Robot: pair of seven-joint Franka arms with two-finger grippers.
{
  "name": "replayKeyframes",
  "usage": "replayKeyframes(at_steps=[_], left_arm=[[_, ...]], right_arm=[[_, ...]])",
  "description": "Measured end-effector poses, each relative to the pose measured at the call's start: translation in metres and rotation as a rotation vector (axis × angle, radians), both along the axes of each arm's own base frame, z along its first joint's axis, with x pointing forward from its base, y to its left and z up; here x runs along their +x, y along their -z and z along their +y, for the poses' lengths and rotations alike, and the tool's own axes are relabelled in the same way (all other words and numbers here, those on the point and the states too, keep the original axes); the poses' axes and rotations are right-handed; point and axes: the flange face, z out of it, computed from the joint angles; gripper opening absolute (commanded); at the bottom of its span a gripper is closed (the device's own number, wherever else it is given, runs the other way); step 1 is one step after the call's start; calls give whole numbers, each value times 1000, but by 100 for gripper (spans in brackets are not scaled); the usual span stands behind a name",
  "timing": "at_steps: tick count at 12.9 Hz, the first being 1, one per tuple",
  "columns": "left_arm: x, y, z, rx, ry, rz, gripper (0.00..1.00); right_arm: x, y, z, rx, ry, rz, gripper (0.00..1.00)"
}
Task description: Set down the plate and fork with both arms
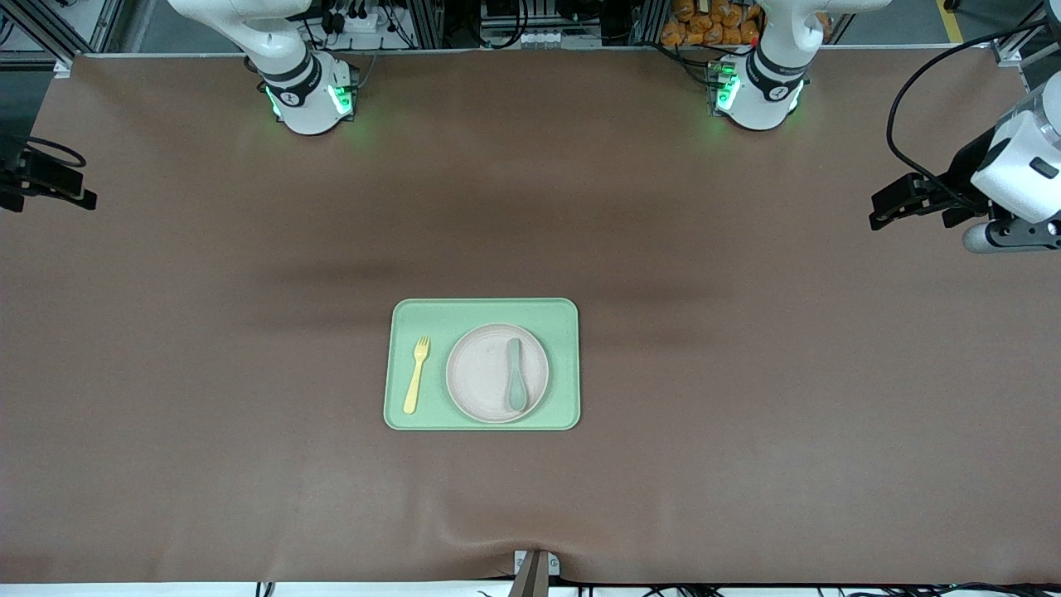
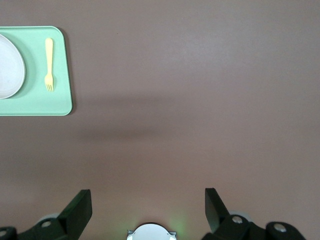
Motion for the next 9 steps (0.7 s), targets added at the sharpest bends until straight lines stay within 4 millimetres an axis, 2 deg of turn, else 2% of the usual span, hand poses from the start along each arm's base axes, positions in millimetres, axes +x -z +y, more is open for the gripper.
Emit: replayKeyframes(at_steps=[3,9], left_arm=[[0,1,0,0,0,1,100],[0,1,0,0,0,1,100]], right_arm=[[-4,-10,-3,-5,40,-9,100],[-6,-16,12,-8,16,-17,100]])
